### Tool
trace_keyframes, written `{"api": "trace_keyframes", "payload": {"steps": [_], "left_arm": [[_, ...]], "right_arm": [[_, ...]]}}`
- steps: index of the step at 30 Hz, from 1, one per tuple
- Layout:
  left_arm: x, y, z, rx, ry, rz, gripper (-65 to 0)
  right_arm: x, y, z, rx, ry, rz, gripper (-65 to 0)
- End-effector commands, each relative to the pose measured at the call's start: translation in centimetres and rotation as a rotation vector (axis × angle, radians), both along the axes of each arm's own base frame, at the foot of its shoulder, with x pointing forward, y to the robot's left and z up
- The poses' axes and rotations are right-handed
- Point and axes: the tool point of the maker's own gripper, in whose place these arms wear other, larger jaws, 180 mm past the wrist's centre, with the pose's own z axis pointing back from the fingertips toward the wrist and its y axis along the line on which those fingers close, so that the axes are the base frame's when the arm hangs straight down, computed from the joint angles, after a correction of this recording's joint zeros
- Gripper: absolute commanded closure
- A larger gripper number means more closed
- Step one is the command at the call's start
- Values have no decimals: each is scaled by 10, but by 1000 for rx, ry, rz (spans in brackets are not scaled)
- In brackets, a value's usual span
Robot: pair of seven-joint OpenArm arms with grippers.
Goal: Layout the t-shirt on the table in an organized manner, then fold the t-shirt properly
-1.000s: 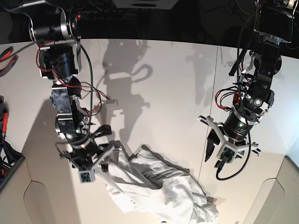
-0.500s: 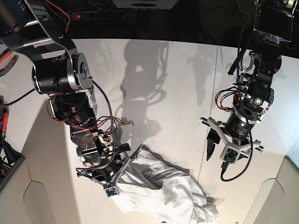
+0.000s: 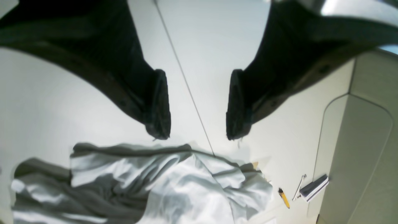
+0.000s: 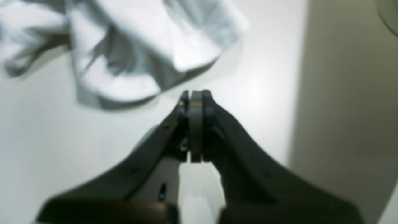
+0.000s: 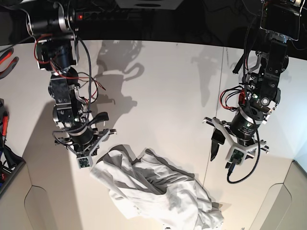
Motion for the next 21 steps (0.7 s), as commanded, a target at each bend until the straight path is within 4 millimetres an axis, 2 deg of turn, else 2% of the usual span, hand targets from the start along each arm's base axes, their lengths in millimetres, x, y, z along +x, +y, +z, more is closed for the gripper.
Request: {"api": "trace_keyframes", "payload": {"steps": [1, 2, 4, 5, 6, 10, 12, 13, 14, 15, 16, 19, 21], "left_arm": [[8, 2, 19, -1, -62, -2, -322], [8, 2, 19, -1, -63, -2, -322], [8, 2, 19, -1, -62, -2, -322], [7, 3, 18, -1, -58, -1, -322], [7, 3, 18, 0, -55, 0, -322], [7, 3, 18, 1, -54, 0, -322], [7, 2, 17, -2, -53, 1, -322], [7, 2, 17, -2, -53, 2, -322], [7, 2, 17, -3, -52, 1, -322], [7, 1, 17, -5, -52, 2, -322], [7, 1, 17, -7, -52, 2, -322], [7, 1, 17, -7, -51, 1, -322], [7, 0, 16, -9, -48, 0, -322]], "right_arm": [[20, 6, 36, 27, -109, 11, 0], [20, 10, 40, 38, -124, 27, 0], [26, 24, 47, 56, -154, 81, -249], [31, 29, 48, 60, -158, 90, -328], [38, 34, 49, 56, -159, 91, -345], [70, 54, 49, 17, -171, 120, -342], [81, 61, 38, -10, -116, 139, -330], [83, 62, 29, -37, -77, 152, -285], [84, 60, 20, -68, -36, 163, -203], [84, 56, 11, -96, 3, 171, -84], [82, 53, 5, -119, 33, 174, 0], [77, 21, -6, -198, 63, 65, 0], [68, 6, -11, -220, 81, 30, 0]]}}
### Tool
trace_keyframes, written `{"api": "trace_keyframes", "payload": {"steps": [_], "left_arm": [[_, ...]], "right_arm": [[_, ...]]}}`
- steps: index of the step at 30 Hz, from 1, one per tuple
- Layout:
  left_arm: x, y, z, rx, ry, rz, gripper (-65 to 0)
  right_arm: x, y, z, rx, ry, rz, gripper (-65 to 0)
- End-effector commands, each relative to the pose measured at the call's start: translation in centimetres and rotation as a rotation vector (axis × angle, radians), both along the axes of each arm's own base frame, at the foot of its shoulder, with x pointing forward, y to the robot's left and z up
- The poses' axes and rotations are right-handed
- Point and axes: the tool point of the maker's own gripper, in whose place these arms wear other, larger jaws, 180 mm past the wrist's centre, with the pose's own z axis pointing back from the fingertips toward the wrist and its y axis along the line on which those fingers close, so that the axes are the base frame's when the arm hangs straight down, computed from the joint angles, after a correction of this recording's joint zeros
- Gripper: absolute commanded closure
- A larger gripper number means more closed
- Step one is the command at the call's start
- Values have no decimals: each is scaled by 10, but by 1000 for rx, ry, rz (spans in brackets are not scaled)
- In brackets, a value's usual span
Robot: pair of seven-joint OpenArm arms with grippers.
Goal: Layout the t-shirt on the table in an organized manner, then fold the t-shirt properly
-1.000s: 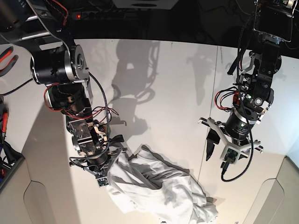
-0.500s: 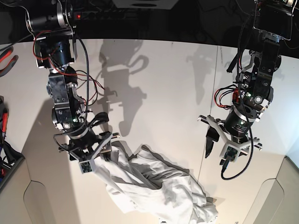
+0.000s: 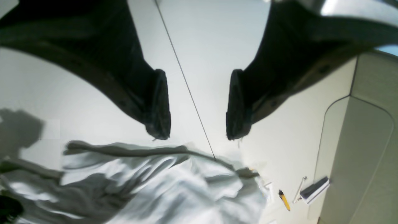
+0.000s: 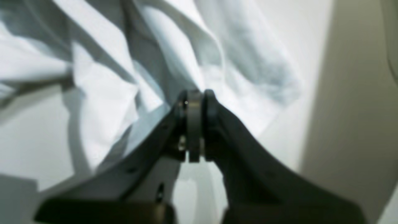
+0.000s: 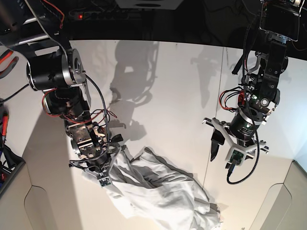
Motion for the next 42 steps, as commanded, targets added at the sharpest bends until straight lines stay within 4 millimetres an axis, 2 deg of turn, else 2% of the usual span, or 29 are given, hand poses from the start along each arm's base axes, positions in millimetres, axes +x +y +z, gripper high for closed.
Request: {"api": "trace_keyframes", "payload": {"steps": [1, 5, 10, 15, 20, 23, 26, 29, 32, 34, 35, 38, 42], "left_arm": [[6, 0, 17, -13, -53, -8, -322], [3, -11, 12, -56, -18, -49, -322], [-4, -33, 2, -101, 40, -118, -322], [-14, -65, -10, -123, 93, -194, -322], [-23, -94, -16, -153, 118, -245, -322], [-30, -109, -21, -152, 133, -287, -322], [-51, -141, -28, -138, 172, -445, -322], [-72, -170, -36, -89, 199, -582, -322], [-69, -180, -34, -17, 168, -612, -322], [-62, -184, -28, 22, 136, -624, -322], [-58, -185, -24, 41, 121, -633, -322], [-55, -198, -14, 75, 94, -706, -322], [-74, -238, -10, 156, 63, -886, -322]], "right_arm": [[8, -9, 14, -12, -31, -19, 0], [-32, -8, 11, 55, 3, 5, 0], [-80, -8, 46, 104, -67, 49, 0], [-130, -23, 76, 17, -31, 92, 0], [-172, -34, 89, -63, -10, 114, 0], [-192, -34, 99, -104, -26, 132, 0], [-200, -27, 111, -91, -58, 147, 0], [-195, -24, 115, -82, -78, 153, 0], [-198, -25, 110, -79, -49, 143, 0], [-203, -25, 103, -64, -8, 135, -223], [-205, -26, 101, -69, 8, 130, -277], [-208, -36, 99, -106, 32, 92, -276], [-206, -37, 105, -116, 13, 88, -264]]}}
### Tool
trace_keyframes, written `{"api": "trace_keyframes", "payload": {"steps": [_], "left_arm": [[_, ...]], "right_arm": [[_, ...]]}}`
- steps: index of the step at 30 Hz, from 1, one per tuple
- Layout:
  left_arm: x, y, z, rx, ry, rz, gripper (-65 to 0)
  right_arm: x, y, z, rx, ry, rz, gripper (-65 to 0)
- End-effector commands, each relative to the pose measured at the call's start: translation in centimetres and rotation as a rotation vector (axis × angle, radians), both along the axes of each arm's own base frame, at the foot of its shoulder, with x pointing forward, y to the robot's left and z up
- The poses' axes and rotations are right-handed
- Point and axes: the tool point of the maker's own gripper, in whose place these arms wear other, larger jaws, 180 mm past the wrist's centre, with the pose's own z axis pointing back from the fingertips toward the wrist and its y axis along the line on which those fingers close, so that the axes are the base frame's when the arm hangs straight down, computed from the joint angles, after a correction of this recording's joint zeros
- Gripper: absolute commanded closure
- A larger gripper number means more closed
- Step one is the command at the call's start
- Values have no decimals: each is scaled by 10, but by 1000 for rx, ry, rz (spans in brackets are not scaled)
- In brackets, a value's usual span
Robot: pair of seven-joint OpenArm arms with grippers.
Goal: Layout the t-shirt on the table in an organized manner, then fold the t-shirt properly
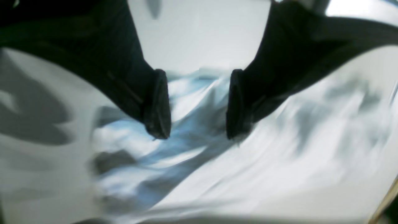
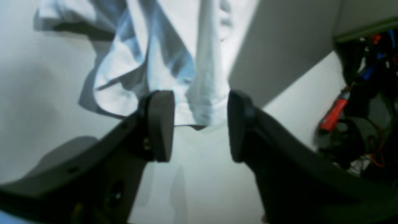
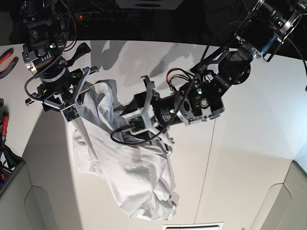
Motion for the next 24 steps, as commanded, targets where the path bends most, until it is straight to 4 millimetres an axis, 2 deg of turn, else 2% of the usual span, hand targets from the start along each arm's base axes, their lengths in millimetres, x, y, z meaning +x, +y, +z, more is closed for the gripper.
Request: {"api": "trace_keyframes", "payload": {"steps": [1, 4, 8, 10, 13, 16, 19, 24], "left_arm": [[4, -12, 16, -8, -66, -44, -322], [5, -27, 7, 89, -152, -112, -322], [34, -32, -5, 176, -206, -107, -322], [45, -37, -5, 176, -209, -116, -322], [59, -47, -1, 168, -211, -116, -322], [57, -62, -2, 170, -184, -164, -322], [54, -74, -14, 171, -145, -184, -322], [53, -86, -47, 246, -149, -203, -322]], "right_arm": [[6, -1, 12, -1, -42, 1, -264], [0, 0, 12, 2, -35, 4, -264], [-22, 6, 17, 3, -28, 26, -264], [-35, 6, 18, -8, -16, 28, -264], [-54, 1, 7, -38, 37, 21, -264], [-71, -2, -4, -54, 91, 16, -264], [-83, -2, -11, -55, 125, 18, -264], [-82, -1, -9, -50, 116, 21, -264]]}}
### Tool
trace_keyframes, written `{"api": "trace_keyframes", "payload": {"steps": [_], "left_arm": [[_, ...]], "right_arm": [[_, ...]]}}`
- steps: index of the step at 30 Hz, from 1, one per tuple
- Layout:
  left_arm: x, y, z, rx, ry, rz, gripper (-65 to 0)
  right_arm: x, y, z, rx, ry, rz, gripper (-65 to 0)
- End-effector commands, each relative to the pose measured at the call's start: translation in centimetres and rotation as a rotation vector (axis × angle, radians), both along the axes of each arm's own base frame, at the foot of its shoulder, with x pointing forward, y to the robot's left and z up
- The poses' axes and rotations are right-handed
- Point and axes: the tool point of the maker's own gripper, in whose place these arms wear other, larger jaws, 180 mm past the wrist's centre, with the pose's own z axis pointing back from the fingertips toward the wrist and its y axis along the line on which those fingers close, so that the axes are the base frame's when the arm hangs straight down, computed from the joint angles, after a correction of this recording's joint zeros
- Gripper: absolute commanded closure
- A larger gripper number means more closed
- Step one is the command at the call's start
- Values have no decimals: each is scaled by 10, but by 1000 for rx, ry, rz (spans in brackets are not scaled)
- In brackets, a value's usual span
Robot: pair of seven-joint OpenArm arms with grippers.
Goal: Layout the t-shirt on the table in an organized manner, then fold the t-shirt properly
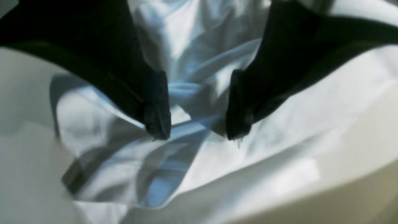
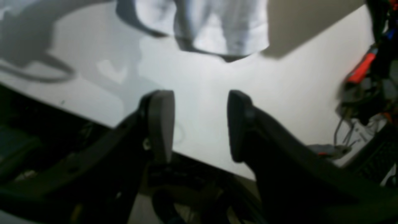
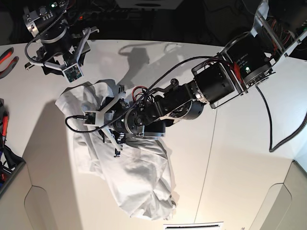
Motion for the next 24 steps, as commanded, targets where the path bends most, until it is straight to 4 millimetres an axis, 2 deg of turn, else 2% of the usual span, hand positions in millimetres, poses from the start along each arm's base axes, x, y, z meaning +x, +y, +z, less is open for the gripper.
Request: {"api": "trace_keyframes", "payload": {"steps": [1, 4, 11, 12, 16, 18, 20, 24], "left_arm": [[14, -15, 21, -49, -63, 1, -322], [18, -24, 21, -69, -99, 33, -322], [22, -41, 37, -130, -129, 65, -313], [22, -42, 37, -133, -125, 65, -274], [21, -42, 36, -136, -122, 64, -2], [21, -41, 36, -132, -123, 68, 0], [37, -37, 47, -165, -178, 140, 0], [93, -13, 105, -285, -245, 376, 0]], "right_arm": [[4, -1, 7, -2, -31, 4, -264], [4, 0, 7, 2, -31, 4, -264], [6, 1, 8, 8, -44, 9, -264], [6, 2, 9, 10, -47, 11, -264], [7, 2, 9, 12, -53, 13, -264], [7, 2, 9, 13, -54, 13, -264], [8, 2, 10, 13, -58, 14, -264], [16, 2, 14, 14, -79, 11, -264]]}}
